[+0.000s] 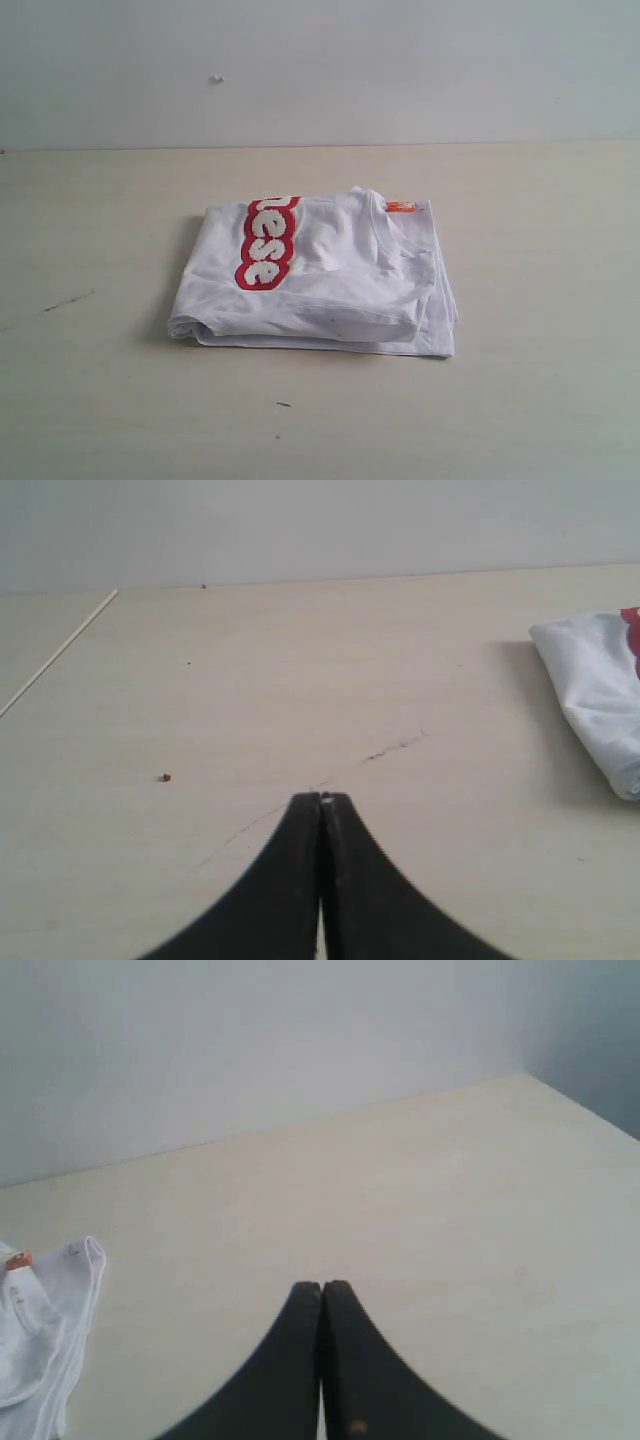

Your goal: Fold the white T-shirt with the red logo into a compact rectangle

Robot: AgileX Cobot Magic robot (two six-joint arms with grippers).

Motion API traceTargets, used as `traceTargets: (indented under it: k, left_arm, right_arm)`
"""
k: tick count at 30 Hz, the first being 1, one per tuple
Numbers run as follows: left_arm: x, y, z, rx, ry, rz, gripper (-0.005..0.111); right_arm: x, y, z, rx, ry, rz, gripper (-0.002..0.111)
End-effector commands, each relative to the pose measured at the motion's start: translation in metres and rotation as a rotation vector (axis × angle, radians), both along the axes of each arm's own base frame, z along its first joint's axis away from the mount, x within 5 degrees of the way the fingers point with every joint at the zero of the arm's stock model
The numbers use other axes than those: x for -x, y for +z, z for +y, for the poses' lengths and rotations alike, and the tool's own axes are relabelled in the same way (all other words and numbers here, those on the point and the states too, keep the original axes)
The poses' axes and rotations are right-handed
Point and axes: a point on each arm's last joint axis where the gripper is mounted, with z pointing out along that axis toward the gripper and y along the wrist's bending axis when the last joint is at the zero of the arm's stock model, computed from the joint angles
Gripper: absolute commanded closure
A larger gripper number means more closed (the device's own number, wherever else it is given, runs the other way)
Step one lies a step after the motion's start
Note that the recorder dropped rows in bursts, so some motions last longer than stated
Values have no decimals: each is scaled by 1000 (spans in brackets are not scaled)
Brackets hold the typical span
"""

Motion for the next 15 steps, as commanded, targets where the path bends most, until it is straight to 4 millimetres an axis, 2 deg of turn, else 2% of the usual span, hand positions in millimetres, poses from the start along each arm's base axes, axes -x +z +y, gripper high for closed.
traceTargets:
  k: [1,6,15]
  left_arm:
    - [0,0,0,4,1,-10,107]
    - [0,0,0,4,1,-10,107]
    - [0,0,0,4,1,-10,107]
  right_arm:
    - [8,-13,2,-19,-7,-41,108]
    - [10,-27,3,-27,-7,-15,108]
    - [13,-25,3,-9,-9,-32,108]
